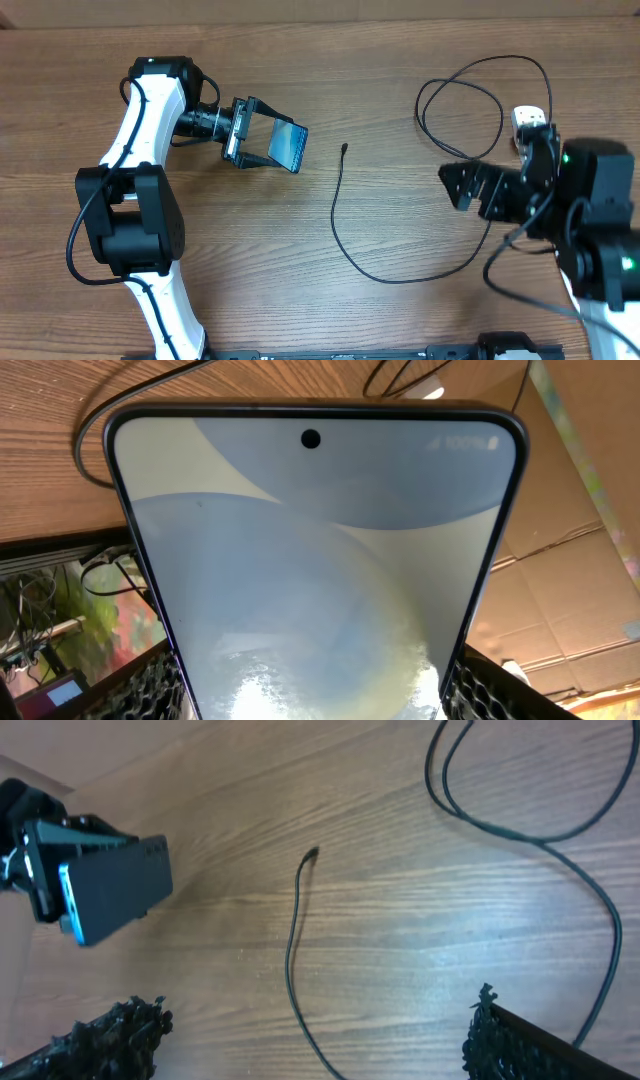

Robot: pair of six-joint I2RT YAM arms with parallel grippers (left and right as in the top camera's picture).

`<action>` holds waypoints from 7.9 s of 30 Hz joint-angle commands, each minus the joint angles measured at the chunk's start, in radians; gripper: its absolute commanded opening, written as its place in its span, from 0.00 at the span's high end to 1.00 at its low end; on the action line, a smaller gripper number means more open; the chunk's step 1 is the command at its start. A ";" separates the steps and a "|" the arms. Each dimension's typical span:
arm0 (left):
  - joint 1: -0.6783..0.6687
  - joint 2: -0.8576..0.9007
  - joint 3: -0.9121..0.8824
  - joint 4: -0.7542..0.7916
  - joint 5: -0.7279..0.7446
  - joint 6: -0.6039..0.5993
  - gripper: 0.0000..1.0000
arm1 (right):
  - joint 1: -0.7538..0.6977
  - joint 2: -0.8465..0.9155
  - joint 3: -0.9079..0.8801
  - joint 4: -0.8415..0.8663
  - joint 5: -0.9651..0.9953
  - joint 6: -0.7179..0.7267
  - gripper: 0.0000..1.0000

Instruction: Plug charger to phone and switch on socket

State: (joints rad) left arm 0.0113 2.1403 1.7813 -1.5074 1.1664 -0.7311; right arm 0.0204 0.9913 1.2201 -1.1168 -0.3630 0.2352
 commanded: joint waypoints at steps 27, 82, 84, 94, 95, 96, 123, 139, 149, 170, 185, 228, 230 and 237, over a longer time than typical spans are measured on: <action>-0.059 -0.003 0.029 0.084 -0.599 -0.441 0.43 | 0.257 0.550 0.029 0.337 -0.257 0.342 0.19; -0.151 -0.003 0.029 0.129 -0.458 -0.586 0.41 | 0.512 0.739 -0.009 0.696 -0.202 0.670 0.55; -0.151 -0.003 0.029 0.129 -0.446 -0.586 0.41 | 0.518 0.739 -0.009 0.695 -0.187 0.670 0.57; -0.151 -0.003 0.029 0.132 -0.417 -0.585 0.40 | 0.549 0.739 -0.010 0.694 -0.120 0.655 0.69; -0.151 -0.003 0.029 0.132 -0.406 -0.585 0.40 | 0.549 0.739 -0.010 0.694 -0.115 0.655 0.69; -0.151 -0.003 0.029 0.132 -0.406 -0.585 0.40 | 0.549 0.739 -0.010 0.693 -0.108 0.655 0.70; -0.151 -0.003 0.029 0.132 -0.380 -0.581 0.38 | 0.549 0.739 -0.009 0.705 -0.097 0.656 0.87; -0.151 -0.003 0.029 0.132 -0.381 -0.581 0.17 | 0.545 0.739 -0.009 0.713 -0.105 0.678 0.96; -0.148 -0.003 0.029 0.169 -0.391 -0.504 0.00 | 0.511 0.732 -0.009 0.716 -0.143 0.673 0.96; -0.148 -0.003 0.029 0.600 0.092 0.298 0.07 | 0.246 0.571 -0.009 0.826 -0.132 0.769 0.96; -0.153 -0.003 0.029 1.184 0.011 -0.398 0.16 | 0.394 0.571 -0.009 1.108 0.344 1.389 0.96; -0.180 -0.003 0.029 1.358 -0.031 -0.743 0.92 | 0.523 0.649 -0.009 1.220 0.383 1.501 0.96; -0.180 -0.003 0.029 1.358 -0.031 -0.743 0.94 | 0.523 0.649 -0.009 1.220 0.383 1.501 0.96; -0.180 -0.003 0.029 1.358 -0.024 -0.737 0.96 | 0.523 0.649 -0.009 1.220 0.383 1.501 0.96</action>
State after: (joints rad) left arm -0.1574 2.1399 1.7943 -0.1486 1.1069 -1.4639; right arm 0.5365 1.6444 1.1999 0.0898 0.0410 1.7737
